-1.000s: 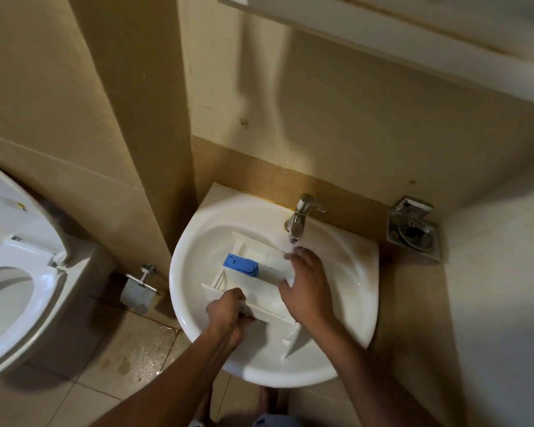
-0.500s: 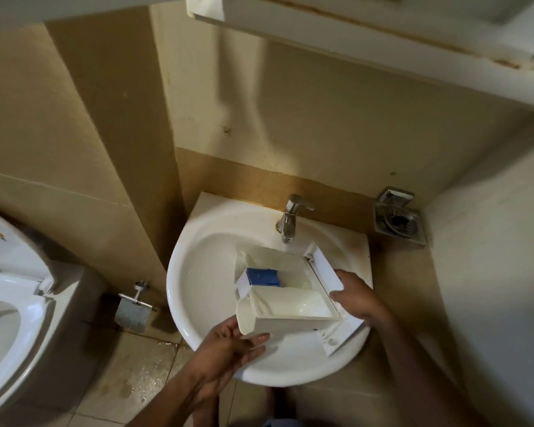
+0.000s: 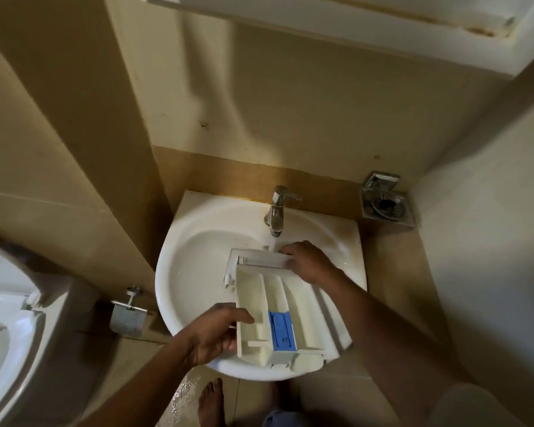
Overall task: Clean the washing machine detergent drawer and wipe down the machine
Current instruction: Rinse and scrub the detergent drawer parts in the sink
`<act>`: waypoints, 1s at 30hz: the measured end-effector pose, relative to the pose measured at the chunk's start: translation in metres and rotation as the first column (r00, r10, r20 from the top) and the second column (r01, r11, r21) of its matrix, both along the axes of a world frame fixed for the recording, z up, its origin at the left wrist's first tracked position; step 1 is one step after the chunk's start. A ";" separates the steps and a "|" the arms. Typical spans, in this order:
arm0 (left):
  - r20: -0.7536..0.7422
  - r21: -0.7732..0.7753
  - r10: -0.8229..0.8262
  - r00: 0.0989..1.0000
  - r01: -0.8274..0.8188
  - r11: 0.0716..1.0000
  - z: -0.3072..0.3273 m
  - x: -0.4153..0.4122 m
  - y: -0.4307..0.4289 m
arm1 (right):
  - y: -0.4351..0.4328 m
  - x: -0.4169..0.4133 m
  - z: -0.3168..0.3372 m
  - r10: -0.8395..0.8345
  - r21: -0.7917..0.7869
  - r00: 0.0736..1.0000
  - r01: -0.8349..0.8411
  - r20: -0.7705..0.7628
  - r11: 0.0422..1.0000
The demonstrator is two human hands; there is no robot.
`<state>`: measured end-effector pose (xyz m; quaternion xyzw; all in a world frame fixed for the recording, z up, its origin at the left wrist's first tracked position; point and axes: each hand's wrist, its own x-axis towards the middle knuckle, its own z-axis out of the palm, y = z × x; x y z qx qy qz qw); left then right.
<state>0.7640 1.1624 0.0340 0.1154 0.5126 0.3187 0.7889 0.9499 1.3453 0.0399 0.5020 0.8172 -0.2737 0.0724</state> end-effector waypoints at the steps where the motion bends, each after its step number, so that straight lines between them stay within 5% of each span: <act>1: -0.057 0.002 0.030 0.998 -0.030 1.000 -0.003 0.007 -0.002 | -0.003 -0.003 -0.003 -0.032 0.089 0.999 0.032 0.000 0.996; 4: -0.069 0.012 0.210 0.975 -0.209 0.978 -0.006 0.019 -0.011 | -0.020 -0.001 -0.010 -0.177 0.288 0.978 0.202 -0.109 0.936; 9: -0.100 0.048 0.349 0.932 -0.345 0.937 -0.014 0.029 -0.006 | -0.054 0.018 -0.013 -0.449 0.003 0.861 0.463 -0.240 0.886; 12: -0.155 0.039 0.374 0.915 -0.372 0.927 -0.023 0.033 -0.005 | -0.063 0.010 -0.011 -0.483 0.077 0.729 0.585 -0.485 0.807; 14: -0.177 0.005 0.397 0.900 -0.403 0.915 -0.030 0.032 -0.005 | -0.061 -0.005 -0.010 -0.670 -0.227 0.474 0.693 -0.572 0.684; 15: -0.216 0.005 0.404 0.889 -0.413 0.911 -0.033 0.032 -0.003 | -0.058 -0.014 -0.011 -0.813 -0.539 0.241 0.644 -0.530 0.542; 17: -0.354 0.077 0.405 0.843 -0.405 0.911 -0.040 0.030 0.001 | -0.053 -0.029 -0.013 -0.963 -0.952 -0.179 0.268 -0.203 0.151; 19: -0.485 0.151 0.387 0.784 -0.361 0.920 -0.044 0.026 0.009 | -0.048 -0.039 -0.020 -0.928 -0.999 -0.373 0.028 0.005 -0.017; 24: -0.686 0.273 0.301 0.663 -0.149 0.950 -0.041 0.014 0.030 | -0.038 -0.055 -0.030 -0.877 -0.987 -0.479 -0.155 0.042 0.037; 28: -0.814 0.533 0.544 0.202 -0.108 0.839 -0.024 0.034 0.043 | -0.038 -0.055 -0.035 -0.908 -0.981 -0.418 -0.184 0.023 0.060; 30: -0.718 0.646 0.648 0.254 -0.102 0.756 -0.014 0.054 0.053 | -0.035 -0.057 -0.036 -0.911 -0.976 -0.413 -0.201 0.003 0.087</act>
